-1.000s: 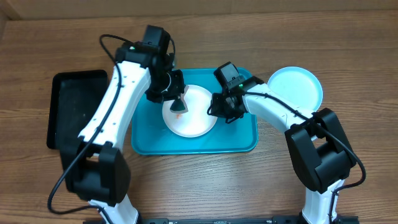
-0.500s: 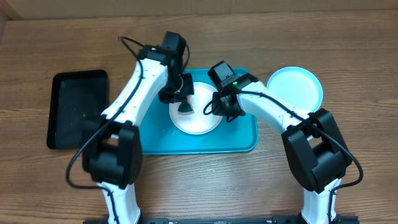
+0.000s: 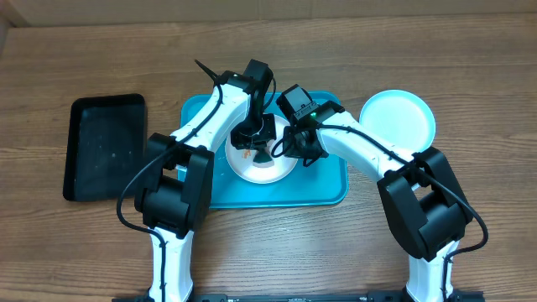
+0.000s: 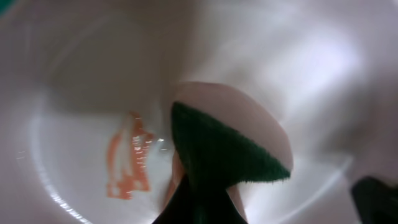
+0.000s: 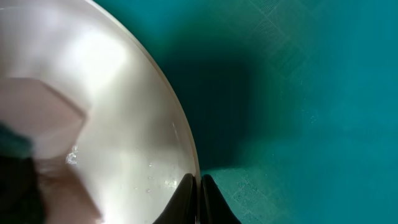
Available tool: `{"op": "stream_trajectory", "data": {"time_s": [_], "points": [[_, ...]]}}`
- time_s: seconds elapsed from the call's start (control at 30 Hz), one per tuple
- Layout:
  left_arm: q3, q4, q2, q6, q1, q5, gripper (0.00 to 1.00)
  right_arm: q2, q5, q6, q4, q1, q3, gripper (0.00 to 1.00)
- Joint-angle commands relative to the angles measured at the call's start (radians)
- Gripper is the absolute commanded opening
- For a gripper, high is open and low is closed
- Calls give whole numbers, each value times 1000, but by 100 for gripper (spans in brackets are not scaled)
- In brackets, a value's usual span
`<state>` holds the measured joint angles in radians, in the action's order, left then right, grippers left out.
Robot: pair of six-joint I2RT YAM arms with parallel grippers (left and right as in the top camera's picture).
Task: Clean dirty plates on tray and stack at the side
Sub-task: 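Scrub the white plate's orange smear with the sponge in the left gripper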
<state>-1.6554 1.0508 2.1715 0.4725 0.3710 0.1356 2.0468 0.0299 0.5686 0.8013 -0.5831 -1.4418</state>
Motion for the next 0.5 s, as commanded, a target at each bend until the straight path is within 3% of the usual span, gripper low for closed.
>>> {"op": "stream_trajectory", "data": {"time_s": [0.0, 0.13, 0.27, 0.37, 0.47], "points": [[0, 34, 32, 14, -25, -264, 4, 14, 22, 0, 5, 0, -24, 4], [-1, 83, 32, 14, -44, -473, 4, 14, 23, 0, 5, 1, -24, 4], [-18, 97, 31, 13, -56, -500, 4, 14, 26, 0, 5, 1, -24, 4], [-31, 73, 31, -39, -56, -384, 4, 14, 30, 0, 5, 1, -24, 4], [-30, 10, 32, -101, -47, -114, 4, 14, 29, 0, 4, 1, -24, 4]]}}
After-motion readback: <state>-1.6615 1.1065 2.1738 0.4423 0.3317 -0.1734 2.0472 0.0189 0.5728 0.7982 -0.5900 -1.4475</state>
